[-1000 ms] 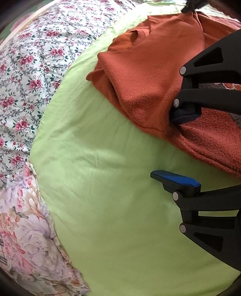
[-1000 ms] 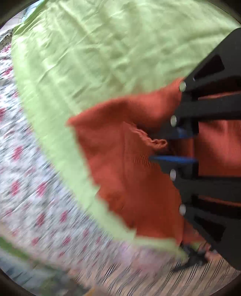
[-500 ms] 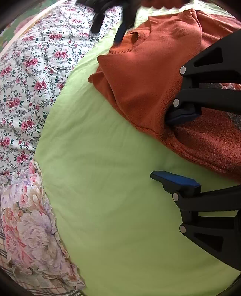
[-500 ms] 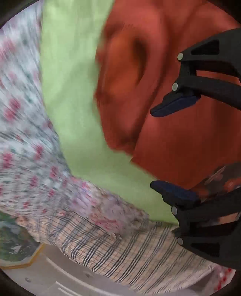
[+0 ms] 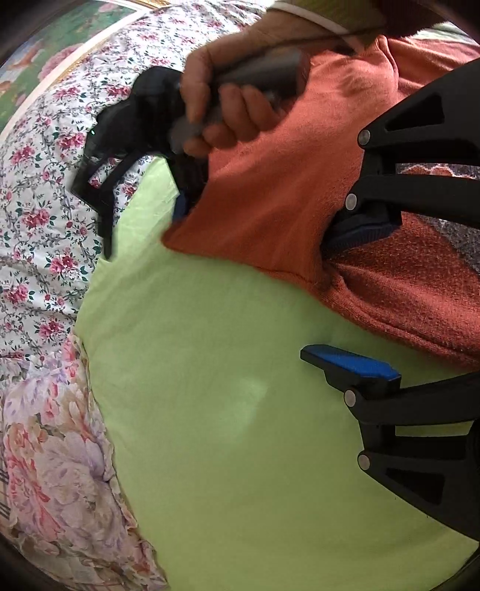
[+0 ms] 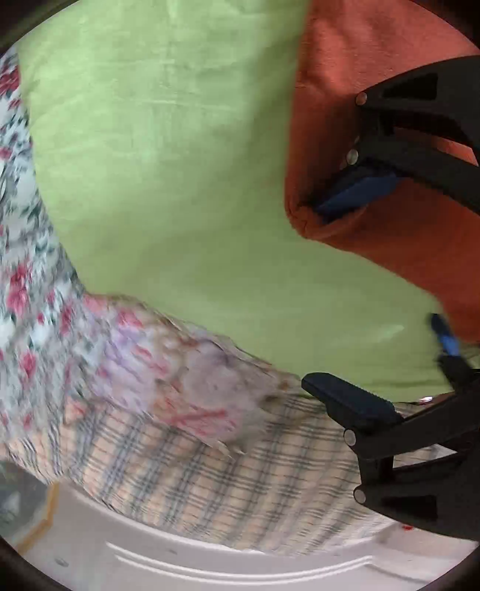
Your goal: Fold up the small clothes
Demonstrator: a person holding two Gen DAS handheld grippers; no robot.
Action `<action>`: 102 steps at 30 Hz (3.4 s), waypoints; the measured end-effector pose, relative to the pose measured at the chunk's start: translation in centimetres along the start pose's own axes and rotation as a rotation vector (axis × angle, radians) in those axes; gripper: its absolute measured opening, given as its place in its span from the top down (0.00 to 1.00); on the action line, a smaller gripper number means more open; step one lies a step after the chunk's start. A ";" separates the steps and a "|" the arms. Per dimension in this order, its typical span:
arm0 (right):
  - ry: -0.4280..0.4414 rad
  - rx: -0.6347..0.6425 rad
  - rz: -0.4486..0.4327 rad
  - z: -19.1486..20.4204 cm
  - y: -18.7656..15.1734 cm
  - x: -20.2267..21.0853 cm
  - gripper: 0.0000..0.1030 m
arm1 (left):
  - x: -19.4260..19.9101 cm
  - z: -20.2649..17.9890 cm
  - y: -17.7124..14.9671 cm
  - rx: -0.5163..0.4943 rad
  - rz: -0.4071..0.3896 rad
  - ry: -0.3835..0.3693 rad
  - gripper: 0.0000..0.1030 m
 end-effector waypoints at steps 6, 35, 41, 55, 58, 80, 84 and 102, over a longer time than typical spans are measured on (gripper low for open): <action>-0.173 0.044 -0.115 -1.9 -0.5 3.0 0.21 | 1.1 -1.3 -1.0 -0.033 0.062 -0.111 0.47; -0.742 -0.097 -0.395 -13.6 -20.9 35.8 0.51 | -11.0 -7.2 6.6 -0.408 0.225 -0.095 0.86; -0.685 -0.057 -0.435 -11.7 -20.0 35.3 0.95 | -8.5 -7.6 7.3 -0.424 0.078 -0.052 0.91; -0.827 -0.106 -0.371 -13.6 -22.4 35.5 0.90 | -6.8 -5.2 6.0 -0.371 0.161 0.016 0.73; -0.789 -0.103 -0.408 -11.8 -23.6 37.0 0.90 | -3.4 -4.7 4.0 -0.370 0.153 0.016 0.73; -0.553 -0.233 -0.358 -4.0 -44.0 38.4 0.67 | 16.8 4.4 -16.8 -0.169 0.300 -0.102 0.39; -0.455 -0.265 -0.347 -3.8 -46.4 36.2 0.67 | 17.9 4.8 -18.4 -0.120 0.310 -0.146 0.39; -0.421 -0.172 -0.423 -1.7 -47.0 40.4 0.95 | 18.8 6.1 -18.7 -0.193 0.321 -0.144 0.94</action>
Point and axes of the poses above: each gripper's, at about its wrist camera, not at the fingertips, and x roughly against the way its jaws point, z to its left, y to its top, the point moved 8 cm from there along -x, roughly the way its jaws point, and after that the axes turned 2 degrees about -z, right-handed, at the moved point
